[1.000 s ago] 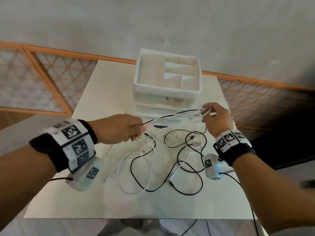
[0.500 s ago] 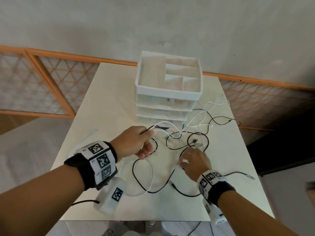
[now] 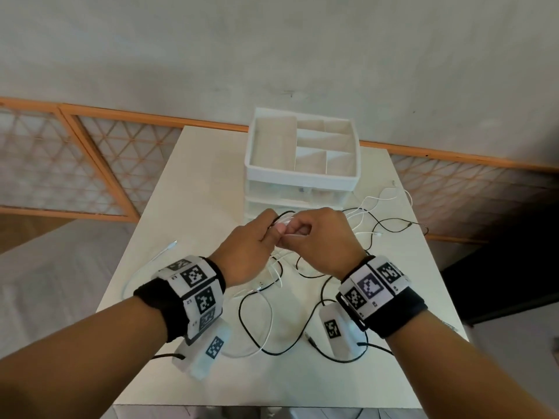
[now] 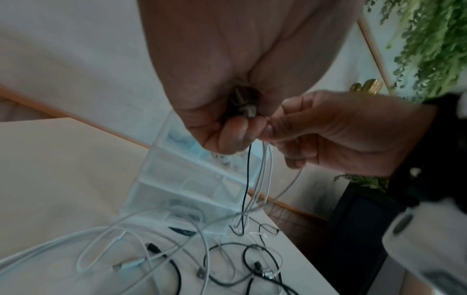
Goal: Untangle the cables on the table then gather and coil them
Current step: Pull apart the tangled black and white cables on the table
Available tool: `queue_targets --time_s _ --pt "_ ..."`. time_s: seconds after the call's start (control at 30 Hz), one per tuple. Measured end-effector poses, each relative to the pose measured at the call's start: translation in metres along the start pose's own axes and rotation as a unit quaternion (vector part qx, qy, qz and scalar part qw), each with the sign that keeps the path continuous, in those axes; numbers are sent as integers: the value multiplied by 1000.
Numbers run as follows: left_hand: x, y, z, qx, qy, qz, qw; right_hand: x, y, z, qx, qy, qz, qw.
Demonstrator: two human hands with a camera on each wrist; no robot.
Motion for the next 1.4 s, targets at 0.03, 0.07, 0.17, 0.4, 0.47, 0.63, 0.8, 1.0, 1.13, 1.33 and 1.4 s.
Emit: queue_targets --time_s 0.03,0.07,0.17,0.4,0.47,0.63,0.8,1.0,1.13,1.33,1.4 --pt "-2 -6 -2 -4 -7 7 1000 -3 -2 -1 2 5 -11 1000" --pt "-4 -14 -4 -16 -9 12 1000 -10 -5 -2 0 11 -8 1000" --pt "-16 -46 -7 -66 -15 30 997 -56 -14 -6 -36 76 42 996" --pt "-15 -72 -4 -55 -50 56 996 -119 -13 -27 55 247 146 957" --pt "-7 -69 -1 -41 -61 -41 996 -88 -46 -44 -85 187 9 979" --pt "-4 -68 4 -46 -47 -124 990 -11 -124 -50 -344 -5 -183 921" --pt "-3 -80 -9 -209 -91 159 960 -103 -69 -48 -83 311 -69 944" --pt "0 -76 -15 -198 -165 214 942 -134 -78 -45 -107 348 -36 931" --pt "4 -62 -20 -148 -196 196 950 -56 -128 -51 -310 98 -109 939" --pt "2 -49 -22 -110 -166 163 966 -36 -151 -62 -343 35 -63 936" --pt "0 -49 -23 -98 -164 156 969 -39 -147 -63 -310 42 -68 947"
Point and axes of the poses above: each hand's wrist, its own z-axis away from the middle knuckle, its own y-axis out of the palm, x = y × z, the point moved 1 cm from there along -z, towards the middle knuckle, and after that the axes turned 5 degrees about z, right-handed, at the moved point
